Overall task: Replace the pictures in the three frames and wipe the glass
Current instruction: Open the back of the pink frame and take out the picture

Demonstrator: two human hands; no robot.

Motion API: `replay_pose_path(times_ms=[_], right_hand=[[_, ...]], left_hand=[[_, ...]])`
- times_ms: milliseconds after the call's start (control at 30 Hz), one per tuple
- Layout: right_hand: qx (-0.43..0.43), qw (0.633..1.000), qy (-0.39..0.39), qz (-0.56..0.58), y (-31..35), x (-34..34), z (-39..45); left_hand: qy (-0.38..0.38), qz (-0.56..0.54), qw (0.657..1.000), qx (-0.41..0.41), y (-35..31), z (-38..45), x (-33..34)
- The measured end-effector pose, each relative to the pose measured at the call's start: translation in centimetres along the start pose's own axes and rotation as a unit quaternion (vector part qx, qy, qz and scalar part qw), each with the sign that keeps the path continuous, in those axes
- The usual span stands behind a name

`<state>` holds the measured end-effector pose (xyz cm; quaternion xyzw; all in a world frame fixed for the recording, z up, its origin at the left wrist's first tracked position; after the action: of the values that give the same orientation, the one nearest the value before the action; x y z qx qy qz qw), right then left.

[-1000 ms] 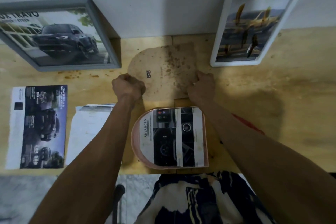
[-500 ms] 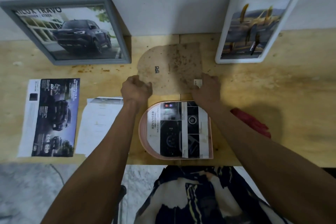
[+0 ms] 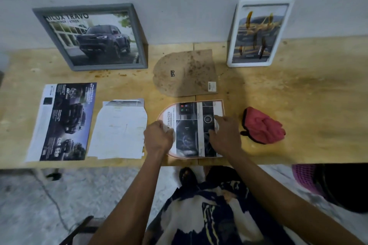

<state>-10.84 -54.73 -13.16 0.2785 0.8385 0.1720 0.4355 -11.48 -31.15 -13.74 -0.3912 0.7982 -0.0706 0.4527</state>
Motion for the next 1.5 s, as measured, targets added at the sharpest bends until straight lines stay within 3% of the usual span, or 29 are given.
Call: replay_pose_path(times_ms=[300,667,867,1000,1133,1300,1400,1500], right_hand=[[-0.016,0.993,0.008,-0.112,-0.4,1.9,-1.1],[-0.009,0.990,0.023,-0.137,-0.6,2.1,-0.9],[-0.010,0.996,0.028,-0.087,-0.6,1.5,-0.7],[-0.045,0.998,-0.046,-0.020,0.8,-1.1,-1.2],[-0.111,0.985,-0.119,-0.060,4.2,-4.3,-2.0],[-0.168,0.984,-0.049,-0.044,7.3,-4.4,-1.3],[-0.195,0.980,-0.027,-0.002,8.9,-3.7,-1.7],[-0.205,0.977,-0.011,0.052,10.0,-2.9,-1.9]], left_hand=[[-0.008,-0.022,1.000,-0.013,-0.3,-1.3,0.7],[-0.002,-0.136,0.990,-0.038,0.2,-1.8,0.9],[0.013,-0.208,0.978,0.007,-0.2,-2.5,1.0],[0.006,-0.270,0.961,0.057,-0.4,-3.2,-0.7],[0.013,-0.291,0.951,0.099,-0.3,-3.8,-3.1],[0.010,-0.323,0.936,0.139,0.3,-5.6,-5.7],[-0.021,-0.364,0.925,0.105,2.6,-6.5,-6.8],[-0.043,-0.453,0.889,0.057,5.1,-7.3,-7.2]])
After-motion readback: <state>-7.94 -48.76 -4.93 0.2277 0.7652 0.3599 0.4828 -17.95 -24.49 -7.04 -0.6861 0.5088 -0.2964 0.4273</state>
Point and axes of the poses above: each hand's wrist, its own z-axis towards the middle knuckle, its own x-axis out of the palm, y = z × x, the point moved 7 cm from there along z, towards the middle knuckle, and after that the axes turned 13 degrees about y, right-handed, at the moved point
